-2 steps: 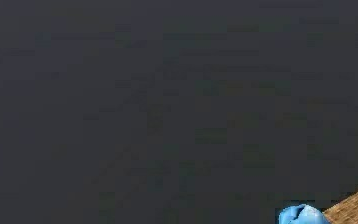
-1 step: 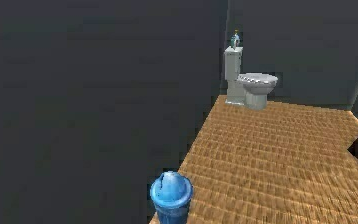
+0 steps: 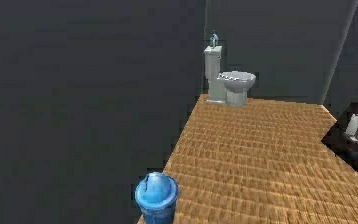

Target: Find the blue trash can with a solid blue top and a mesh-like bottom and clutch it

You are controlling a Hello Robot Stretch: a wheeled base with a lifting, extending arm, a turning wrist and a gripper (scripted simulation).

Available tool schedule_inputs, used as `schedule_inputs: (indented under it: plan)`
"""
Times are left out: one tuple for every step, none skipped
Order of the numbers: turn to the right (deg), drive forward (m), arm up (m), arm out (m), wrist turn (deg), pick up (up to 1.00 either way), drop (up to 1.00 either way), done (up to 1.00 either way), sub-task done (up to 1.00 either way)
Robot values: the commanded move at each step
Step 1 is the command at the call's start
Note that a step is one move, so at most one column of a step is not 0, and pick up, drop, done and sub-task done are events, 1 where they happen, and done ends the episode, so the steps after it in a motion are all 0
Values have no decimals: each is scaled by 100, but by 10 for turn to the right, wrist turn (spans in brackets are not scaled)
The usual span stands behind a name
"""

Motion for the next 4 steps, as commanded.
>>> schedule_inputs:
  plan:
    - [0,45,0,0,0,0,0,0,0]
    - [-450,0,0,0,0,0,0,0,0]
    - [-450,0,0,0,0,0,0,0,0]
    - [-90,0,0,0,0,0,0,0,0]
